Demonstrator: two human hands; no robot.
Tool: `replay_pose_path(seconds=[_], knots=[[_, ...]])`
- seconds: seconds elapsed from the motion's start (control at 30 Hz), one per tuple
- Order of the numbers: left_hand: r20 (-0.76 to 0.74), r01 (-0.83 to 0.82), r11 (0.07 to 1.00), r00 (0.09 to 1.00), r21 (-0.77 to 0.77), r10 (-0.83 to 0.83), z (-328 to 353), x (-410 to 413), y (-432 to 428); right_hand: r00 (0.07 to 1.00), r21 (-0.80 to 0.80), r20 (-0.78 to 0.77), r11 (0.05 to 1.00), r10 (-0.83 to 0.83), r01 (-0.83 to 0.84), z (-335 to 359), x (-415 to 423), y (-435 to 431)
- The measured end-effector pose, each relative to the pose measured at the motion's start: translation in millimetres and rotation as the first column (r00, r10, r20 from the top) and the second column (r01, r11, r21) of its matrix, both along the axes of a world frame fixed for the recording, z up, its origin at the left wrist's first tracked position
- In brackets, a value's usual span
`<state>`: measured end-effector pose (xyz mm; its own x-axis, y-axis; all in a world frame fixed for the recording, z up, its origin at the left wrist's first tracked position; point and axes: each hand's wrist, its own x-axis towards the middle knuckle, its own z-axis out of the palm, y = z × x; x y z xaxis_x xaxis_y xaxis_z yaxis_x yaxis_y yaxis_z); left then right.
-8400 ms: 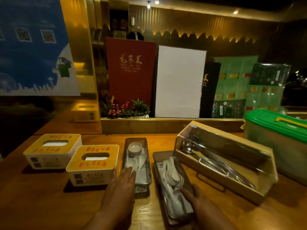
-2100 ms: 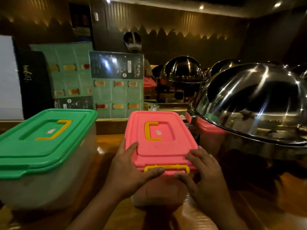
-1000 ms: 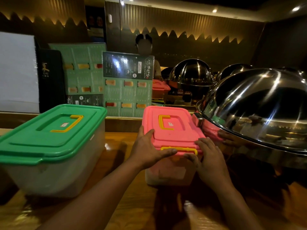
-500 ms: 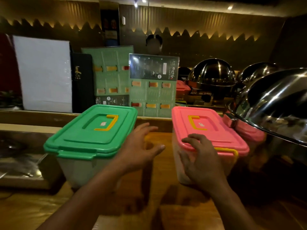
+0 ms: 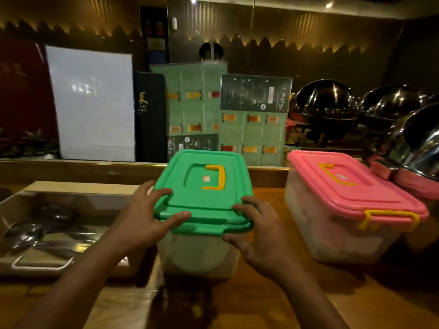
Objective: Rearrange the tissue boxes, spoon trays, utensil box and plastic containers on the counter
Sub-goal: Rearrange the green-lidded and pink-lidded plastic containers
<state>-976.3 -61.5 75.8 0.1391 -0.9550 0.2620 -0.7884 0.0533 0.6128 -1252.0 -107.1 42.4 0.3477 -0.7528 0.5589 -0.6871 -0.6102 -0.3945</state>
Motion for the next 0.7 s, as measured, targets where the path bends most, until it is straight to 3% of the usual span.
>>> replay_pose_path(seconds=[0.13,0.37,0.7], knots=[[-0.101,0.069,0.997,0.992,-0.017,-0.07,-7,-2,-2,0.995,-0.034,-0.068,0.997,-0.075,0.073,-6,-5,9],[-0.021,0.126,0.989,0.991,-0.077,-0.128,-22,-25,-8,0.975,-0.054,-0.115,0.981,-0.19,0.185,-1,-29,15],[-0.091,0.188,0.979,0.977,-0.076,-0.194,-22,-76,-30,0.946,-0.064,-0.132,0.955,-0.297,0.291,-3,-74,4]])
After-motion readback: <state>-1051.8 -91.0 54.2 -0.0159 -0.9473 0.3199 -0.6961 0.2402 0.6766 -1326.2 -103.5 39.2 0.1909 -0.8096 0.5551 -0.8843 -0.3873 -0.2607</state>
